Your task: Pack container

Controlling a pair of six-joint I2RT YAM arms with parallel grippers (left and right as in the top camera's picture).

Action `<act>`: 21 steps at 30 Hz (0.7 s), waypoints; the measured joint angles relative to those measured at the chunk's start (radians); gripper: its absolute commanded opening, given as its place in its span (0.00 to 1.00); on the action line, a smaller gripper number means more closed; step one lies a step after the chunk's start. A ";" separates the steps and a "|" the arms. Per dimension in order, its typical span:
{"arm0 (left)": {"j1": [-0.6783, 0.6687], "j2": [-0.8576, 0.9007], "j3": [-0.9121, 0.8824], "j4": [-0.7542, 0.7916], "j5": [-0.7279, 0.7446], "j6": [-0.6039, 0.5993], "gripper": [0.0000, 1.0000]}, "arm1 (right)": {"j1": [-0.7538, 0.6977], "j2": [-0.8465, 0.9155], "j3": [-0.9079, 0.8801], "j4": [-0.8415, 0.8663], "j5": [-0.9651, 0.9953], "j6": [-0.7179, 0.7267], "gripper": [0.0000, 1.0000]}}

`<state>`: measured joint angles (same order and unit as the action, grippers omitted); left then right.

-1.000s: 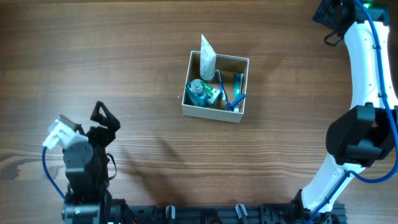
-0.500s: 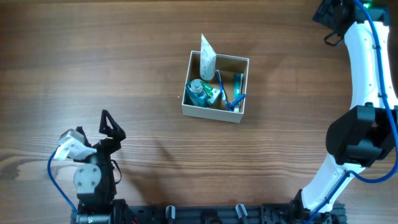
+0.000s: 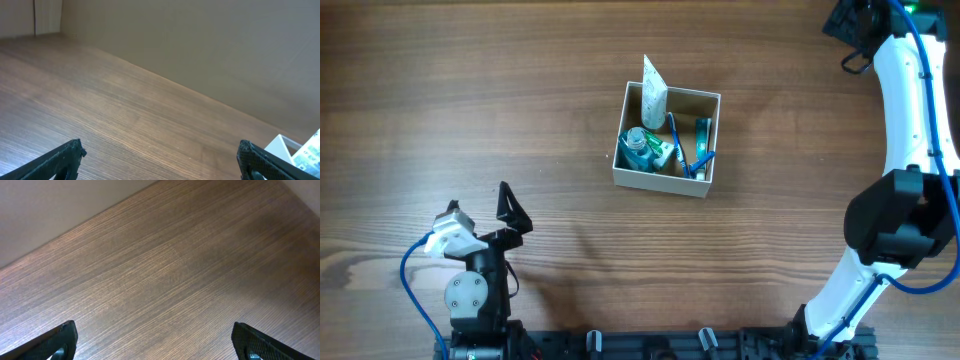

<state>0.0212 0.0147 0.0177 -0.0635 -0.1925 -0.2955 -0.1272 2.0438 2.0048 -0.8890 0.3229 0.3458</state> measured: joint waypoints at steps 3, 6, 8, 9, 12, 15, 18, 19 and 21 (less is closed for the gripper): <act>0.000 0.000 0.000 0.000 0.006 0.051 1.00 | 0.000 0.000 0.000 0.000 0.000 0.000 1.00; 0.000 0.000 0.000 0.000 0.008 0.090 1.00 | 0.000 0.000 0.000 0.000 0.000 0.000 1.00; 0.000 0.000 0.000 0.001 0.013 0.108 1.00 | 0.000 0.000 0.000 0.000 0.000 0.000 1.00; 0.000 0.000 0.000 0.004 0.019 0.113 1.00 | 0.000 0.000 0.000 0.000 0.000 0.000 1.00; 0.000 0.000 0.000 0.027 0.039 0.123 1.00 | 0.000 0.000 0.000 0.000 0.000 0.000 1.00; 0.000 0.000 0.000 0.044 0.070 0.129 1.00 | 0.000 0.000 0.000 0.000 0.000 0.000 1.00; 0.000 0.000 0.000 0.040 0.107 0.131 1.00 | 0.000 0.000 0.000 0.000 0.000 0.000 1.00; 0.000 0.000 0.000 0.032 0.120 0.133 1.00 | 0.000 0.000 0.000 0.000 0.000 0.000 1.00; 0.000 -0.001 0.000 0.003 0.137 0.134 1.00 | 0.000 0.000 0.000 0.000 0.000 0.000 1.00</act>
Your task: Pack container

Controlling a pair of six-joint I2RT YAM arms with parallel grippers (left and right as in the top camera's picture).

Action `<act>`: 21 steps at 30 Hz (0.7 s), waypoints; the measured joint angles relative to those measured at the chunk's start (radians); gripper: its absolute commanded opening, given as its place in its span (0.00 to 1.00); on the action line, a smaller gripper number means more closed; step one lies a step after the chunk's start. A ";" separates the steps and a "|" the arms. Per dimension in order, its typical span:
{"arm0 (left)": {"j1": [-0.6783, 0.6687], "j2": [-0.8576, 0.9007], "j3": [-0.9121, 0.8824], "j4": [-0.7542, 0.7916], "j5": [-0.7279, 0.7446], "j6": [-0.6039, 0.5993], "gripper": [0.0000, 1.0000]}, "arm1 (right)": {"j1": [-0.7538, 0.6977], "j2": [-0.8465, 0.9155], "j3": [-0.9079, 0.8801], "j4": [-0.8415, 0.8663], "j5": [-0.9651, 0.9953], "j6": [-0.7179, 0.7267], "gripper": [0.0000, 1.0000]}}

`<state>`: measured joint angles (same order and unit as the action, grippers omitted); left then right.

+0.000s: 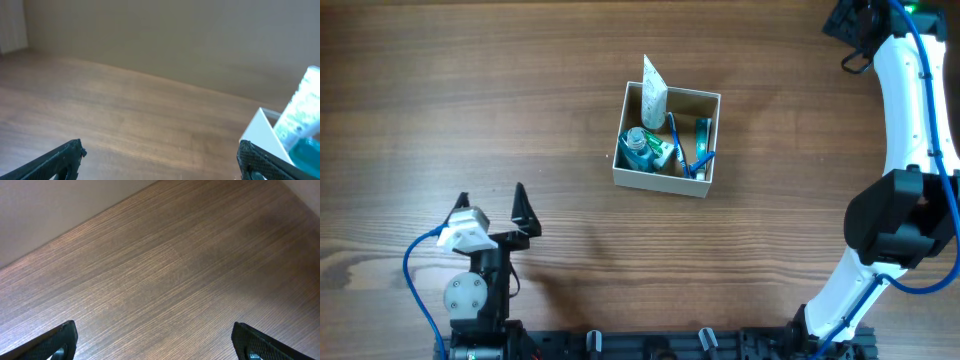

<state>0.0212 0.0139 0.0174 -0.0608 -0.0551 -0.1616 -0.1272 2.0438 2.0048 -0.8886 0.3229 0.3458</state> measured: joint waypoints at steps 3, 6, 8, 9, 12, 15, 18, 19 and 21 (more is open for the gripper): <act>0.000 0.000 -0.001 -0.013 0.015 0.000 1.00 | 0.000 0.000 0.000 0.000 0.000 0.000 1.00; 0.000 0.000 -0.001 -0.014 0.024 0.000 1.00 | 0.000 0.000 0.000 0.000 0.000 0.000 1.00; 0.000 0.000 -0.001 -0.014 0.027 0.000 1.00 | 0.000 0.000 0.000 0.000 0.000 0.000 1.00; 0.000 0.000 -0.001 -0.014 0.028 0.000 1.00 | 0.000 0.000 0.000 0.000 0.000 0.000 1.00; 0.000 0.000 -0.001 -0.014 0.028 0.000 1.00 | 0.000 0.000 0.000 0.000 0.000 0.000 1.00; 0.000 0.000 -0.001 -0.014 0.028 0.000 0.99 | 0.000 0.000 0.000 0.000 0.000 0.000 1.00; 0.000 0.000 -0.001 -0.014 0.028 0.000 1.00 | 0.000 0.000 0.000 0.000 0.000 0.000 1.00; 0.000 0.000 -0.001 -0.014 0.028 0.001 1.00 | 0.000 0.000 0.000 0.000 0.000 0.000 1.00; 0.000 0.000 -0.001 -0.014 0.028 0.001 1.00 | 0.000 0.000 0.000 0.000 0.000 0.000 1.00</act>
